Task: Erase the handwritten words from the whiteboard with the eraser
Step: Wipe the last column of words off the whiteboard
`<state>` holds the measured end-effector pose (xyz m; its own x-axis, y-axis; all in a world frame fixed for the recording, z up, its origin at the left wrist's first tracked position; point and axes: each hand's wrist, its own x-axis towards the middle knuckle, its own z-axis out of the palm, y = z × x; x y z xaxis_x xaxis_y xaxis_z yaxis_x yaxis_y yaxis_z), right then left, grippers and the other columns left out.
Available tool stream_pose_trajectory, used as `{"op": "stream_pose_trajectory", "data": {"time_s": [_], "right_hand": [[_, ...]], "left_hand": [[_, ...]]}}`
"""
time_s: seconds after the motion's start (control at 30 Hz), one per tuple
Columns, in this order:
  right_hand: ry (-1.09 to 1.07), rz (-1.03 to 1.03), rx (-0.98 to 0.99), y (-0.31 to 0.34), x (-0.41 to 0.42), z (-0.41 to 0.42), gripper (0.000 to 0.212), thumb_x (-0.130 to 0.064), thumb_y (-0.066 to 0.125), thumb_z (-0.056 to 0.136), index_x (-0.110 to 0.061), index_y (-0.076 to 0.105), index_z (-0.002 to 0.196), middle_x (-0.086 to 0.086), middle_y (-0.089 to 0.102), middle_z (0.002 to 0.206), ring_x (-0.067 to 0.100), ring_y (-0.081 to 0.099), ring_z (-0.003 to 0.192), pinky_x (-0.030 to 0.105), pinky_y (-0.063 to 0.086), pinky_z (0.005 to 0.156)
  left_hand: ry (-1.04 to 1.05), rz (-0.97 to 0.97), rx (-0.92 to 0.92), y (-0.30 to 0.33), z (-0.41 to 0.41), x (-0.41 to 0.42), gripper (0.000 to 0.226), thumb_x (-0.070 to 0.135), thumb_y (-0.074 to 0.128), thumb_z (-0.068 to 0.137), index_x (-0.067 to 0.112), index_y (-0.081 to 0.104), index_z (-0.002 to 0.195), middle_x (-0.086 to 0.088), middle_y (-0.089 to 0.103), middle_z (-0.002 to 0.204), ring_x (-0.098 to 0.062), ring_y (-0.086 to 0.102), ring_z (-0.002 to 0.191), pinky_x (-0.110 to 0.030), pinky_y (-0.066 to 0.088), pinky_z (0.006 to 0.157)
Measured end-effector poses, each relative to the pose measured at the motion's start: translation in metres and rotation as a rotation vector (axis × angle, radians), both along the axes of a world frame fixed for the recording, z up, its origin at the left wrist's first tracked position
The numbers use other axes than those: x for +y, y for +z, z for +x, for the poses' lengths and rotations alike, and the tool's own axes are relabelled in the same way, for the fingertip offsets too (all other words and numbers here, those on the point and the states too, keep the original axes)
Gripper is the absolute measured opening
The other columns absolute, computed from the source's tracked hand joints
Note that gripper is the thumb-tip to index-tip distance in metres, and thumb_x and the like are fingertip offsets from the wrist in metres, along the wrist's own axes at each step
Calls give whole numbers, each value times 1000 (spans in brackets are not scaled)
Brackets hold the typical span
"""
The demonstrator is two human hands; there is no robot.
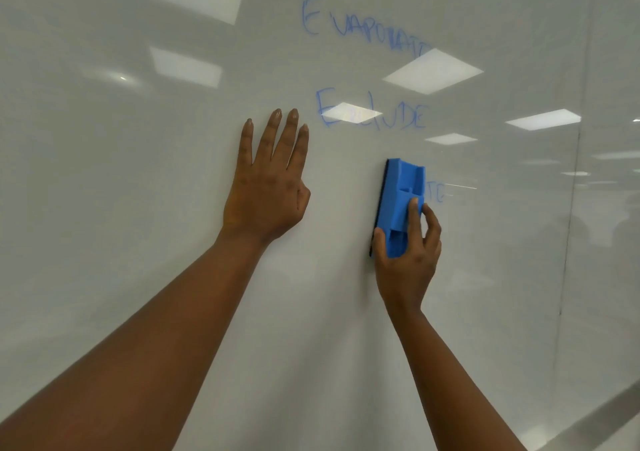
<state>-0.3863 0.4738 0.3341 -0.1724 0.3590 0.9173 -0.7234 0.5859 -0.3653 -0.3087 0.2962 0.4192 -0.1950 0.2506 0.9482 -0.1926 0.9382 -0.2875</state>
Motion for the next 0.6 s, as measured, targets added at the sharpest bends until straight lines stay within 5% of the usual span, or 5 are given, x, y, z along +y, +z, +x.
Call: {"op": "stream_pose_trajectory", "data": {"time_s": [0.23, 0.6], "right_hand": [[-31, 135, 45, -23, 5, -3, 71, -15, 75, 75, -6, 41, 136, 17, 44, 135, 11, 35, 108, 16, 35, 81], [-24, -100, -71, 8, 25, -19, 65, -23, 62, 86, -22, 30, 143, 6, 35, 141, 21, 39, 113, 23, 33, 84]], "left_hand": [[-5, 7, -3, -1, -2, -1, 63, 22, 19, 86, 4, 24, 146, -18, 18, 154, -34, 14, 143, -53, 5, 114], [-25, 11, 2, -1, 0, 0, 63, 21, 22, 85, 3, 28, 145, -18, 21, 153, -35, 17, 142, -54, 9, 114]]}}
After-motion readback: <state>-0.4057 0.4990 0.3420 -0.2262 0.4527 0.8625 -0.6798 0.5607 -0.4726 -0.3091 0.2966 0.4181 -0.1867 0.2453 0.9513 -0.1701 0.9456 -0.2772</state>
